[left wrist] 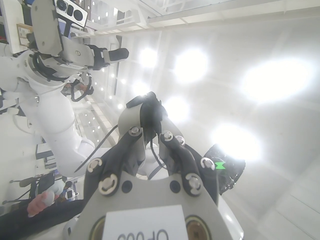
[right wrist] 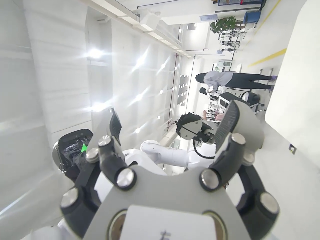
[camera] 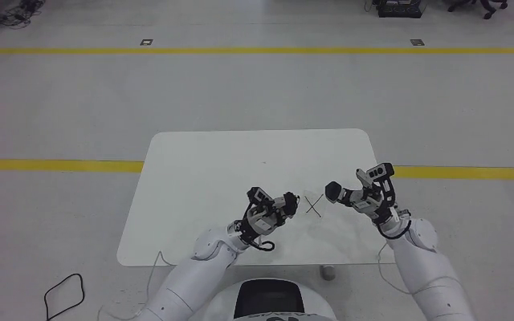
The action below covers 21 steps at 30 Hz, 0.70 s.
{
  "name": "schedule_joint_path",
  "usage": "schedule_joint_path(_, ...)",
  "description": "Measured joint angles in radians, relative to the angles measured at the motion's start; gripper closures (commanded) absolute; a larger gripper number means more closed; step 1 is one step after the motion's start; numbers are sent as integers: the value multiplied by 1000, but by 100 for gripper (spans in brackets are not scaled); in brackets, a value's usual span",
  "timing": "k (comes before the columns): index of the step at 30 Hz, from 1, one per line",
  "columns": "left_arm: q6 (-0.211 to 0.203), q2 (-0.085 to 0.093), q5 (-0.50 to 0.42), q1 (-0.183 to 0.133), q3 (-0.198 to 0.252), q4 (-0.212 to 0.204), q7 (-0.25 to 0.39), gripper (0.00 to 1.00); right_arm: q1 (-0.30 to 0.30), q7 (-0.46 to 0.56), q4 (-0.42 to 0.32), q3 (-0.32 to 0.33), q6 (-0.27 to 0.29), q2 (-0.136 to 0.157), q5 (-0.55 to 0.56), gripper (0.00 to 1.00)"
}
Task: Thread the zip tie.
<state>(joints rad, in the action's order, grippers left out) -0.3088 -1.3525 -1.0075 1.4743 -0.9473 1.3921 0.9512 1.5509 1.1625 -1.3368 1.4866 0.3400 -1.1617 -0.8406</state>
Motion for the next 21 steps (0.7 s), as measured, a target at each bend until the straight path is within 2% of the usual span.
schedule_joint_path(6, 7, 11, -25, 38, -26, 50, 4, 100, 19, -8, -34, 17, 0, -5, 20, 0)
schedule_joint_path(14, 11, 13, -27, 38, -29, 49, 9, 100, 19, -8, -33, 17, 0, -5, 20, 0)
schedule_joint_path(16, 15, 13, -36, 39, -29, 66, 5, 100, 19, -8, -33, 17, 0, -5, 20, 0)
schedule_joint_path(21, 11, 21, -80, 59, -57, 97, 67, 100, 19, -8, -33, 17, 0, -5, 20, 0)
